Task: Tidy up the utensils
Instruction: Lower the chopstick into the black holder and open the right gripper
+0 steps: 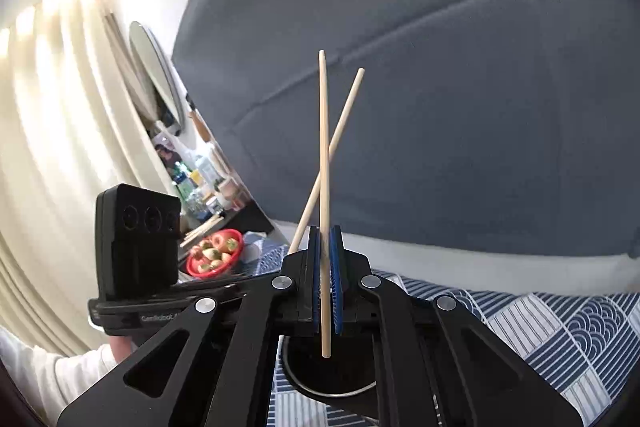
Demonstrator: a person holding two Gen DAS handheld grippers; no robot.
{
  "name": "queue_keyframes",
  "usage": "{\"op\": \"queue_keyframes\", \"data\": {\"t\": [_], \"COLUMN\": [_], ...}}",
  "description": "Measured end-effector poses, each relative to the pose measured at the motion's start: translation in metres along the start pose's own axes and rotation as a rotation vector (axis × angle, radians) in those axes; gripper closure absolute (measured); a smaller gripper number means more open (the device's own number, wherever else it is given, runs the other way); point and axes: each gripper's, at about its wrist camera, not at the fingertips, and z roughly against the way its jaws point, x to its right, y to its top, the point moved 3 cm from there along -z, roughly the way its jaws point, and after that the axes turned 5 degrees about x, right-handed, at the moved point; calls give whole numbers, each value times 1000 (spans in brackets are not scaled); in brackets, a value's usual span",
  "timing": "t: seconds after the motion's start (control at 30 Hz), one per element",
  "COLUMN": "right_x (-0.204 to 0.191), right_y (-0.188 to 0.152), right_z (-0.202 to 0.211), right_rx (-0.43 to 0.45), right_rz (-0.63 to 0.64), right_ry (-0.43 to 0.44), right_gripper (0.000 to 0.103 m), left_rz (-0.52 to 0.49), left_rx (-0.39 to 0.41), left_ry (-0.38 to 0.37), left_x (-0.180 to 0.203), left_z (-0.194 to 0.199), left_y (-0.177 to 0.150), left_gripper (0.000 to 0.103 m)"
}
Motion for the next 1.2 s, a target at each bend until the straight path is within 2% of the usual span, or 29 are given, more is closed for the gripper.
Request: {"op": "queue_keyframes", "data": {"t": [0.27,0.5,0.7,0.9,1.0,1.2], "right_x": [10,14,11,0,-10,-13], "right_y": [-20,-32,-34,-38,-47,-56], "right_z": [-15,-5,0,18,19,18], "right_rx": [-11,-19,-26,-40,-73,-88], "right_rz": [-30,-30,-16,96,154,152], "right_ry": [-50,-71,-74,-105,-112,-113], "right_gripper": [98,98,98,98,98,98], "left_rz": [57,30,-6,-101,-97,-50], "left_rx": [25,23,9,-23,4,71], "left_ry": [-43,-40,-11,58,73,56], "left_x": [-5,-1,2,11,12,9], "left_z": [-12,-18,-6,10,21,28], "left_y": [-18,-34,-37,-39,-39,-25], "left_gripper": [98,98,98,98,98,98]}}
